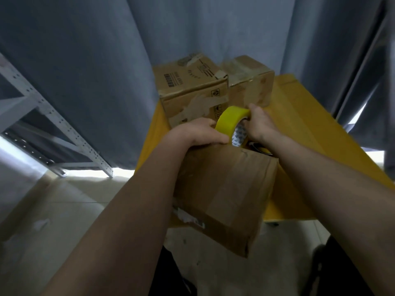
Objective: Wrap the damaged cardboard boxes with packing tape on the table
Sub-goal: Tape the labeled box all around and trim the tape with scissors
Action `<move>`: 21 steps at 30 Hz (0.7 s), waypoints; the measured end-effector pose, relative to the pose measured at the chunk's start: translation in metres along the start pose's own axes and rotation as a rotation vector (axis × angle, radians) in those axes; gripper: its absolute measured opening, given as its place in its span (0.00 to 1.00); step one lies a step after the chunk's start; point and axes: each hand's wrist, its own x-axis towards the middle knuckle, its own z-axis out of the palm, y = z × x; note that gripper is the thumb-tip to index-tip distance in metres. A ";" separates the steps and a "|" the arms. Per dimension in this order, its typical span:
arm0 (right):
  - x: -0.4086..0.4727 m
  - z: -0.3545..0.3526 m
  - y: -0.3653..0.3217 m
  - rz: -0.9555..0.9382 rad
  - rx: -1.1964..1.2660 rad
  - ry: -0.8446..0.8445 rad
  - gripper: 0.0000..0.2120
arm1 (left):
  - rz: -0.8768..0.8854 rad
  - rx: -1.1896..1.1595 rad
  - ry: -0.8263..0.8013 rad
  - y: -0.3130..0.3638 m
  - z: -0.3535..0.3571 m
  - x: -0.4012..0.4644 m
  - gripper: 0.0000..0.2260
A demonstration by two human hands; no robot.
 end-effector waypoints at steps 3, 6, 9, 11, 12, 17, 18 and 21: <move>0.001 -0.002 -0.001 -0.081 -0.092 0.095 0.09 | 0.010 0.049 -0.043 0.011 -0.009 0.005 0.20; 0.005 -0.006 0.000 -0.146 -0.135 0.169 0.08 | 0.035 -0.003 -0.026 0.015 -0.007 0.010 0.19; 0.008 -0.009 0.006 -0.111 -0.120 0.081 0.07 | 0.080 -0.123 -0.004 0.012 0.000 0.011 0.23; 0.008 -0.007 0.010 -0.082 -0.087 0.028 0.10 | 0.095 -0.230 0.023 0.006 0.004 0.012 0.26; 0.009 -0.006 0.011 -0.077 -0.065 0.014 0.13 | 0.079 -0.282 0.051 0.005 0.007 0.014 0.26; 0.010 -0.013 0.023 -0.018 -0.138 -0.111 0.21 | -0.010 -0.152 0.244 0.004 0.025 0.024 0.21; 0.009 -0.013 0.029 0.007 -0.259 -0.156 0.20 | -0.005 -0.172 0.248 0.003 0.026 0.025 0.21; -0.001 -0.008 0.046 0.014 -0.442 -0.348 0.18 | 0.000 -0.308 0.240 0.001 0.026 0.024 0.28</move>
